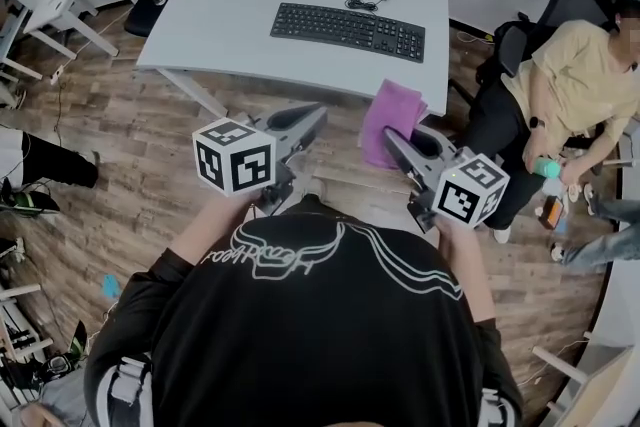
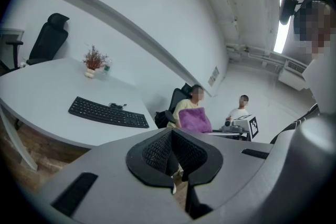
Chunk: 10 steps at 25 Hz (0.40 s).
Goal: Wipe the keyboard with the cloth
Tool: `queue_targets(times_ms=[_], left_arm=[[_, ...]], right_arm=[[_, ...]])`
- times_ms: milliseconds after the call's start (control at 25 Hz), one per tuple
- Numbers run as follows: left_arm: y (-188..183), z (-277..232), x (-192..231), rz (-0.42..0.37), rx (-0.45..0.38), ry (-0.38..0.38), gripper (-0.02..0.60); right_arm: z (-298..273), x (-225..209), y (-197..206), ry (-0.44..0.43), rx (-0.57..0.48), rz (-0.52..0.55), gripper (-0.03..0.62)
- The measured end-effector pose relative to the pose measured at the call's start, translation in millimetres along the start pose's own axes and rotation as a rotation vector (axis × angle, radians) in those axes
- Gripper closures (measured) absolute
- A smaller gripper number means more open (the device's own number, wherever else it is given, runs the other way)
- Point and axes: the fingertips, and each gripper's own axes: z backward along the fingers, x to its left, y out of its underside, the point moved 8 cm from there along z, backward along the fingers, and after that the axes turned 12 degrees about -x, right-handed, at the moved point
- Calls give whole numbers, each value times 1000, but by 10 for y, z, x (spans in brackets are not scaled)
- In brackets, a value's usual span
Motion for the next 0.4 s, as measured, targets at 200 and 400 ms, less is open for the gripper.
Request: queue_targets(times_ms=[200, 400], left_arm=[[113, 82, -65, 10, -3, -12, 577], [235, 233, -151, 18, -1, -19, 577]], right_arm=[[78, 68, 86, -11, 6, 0, 540], [161, 215, 190, -19, 10, -14, 540]])
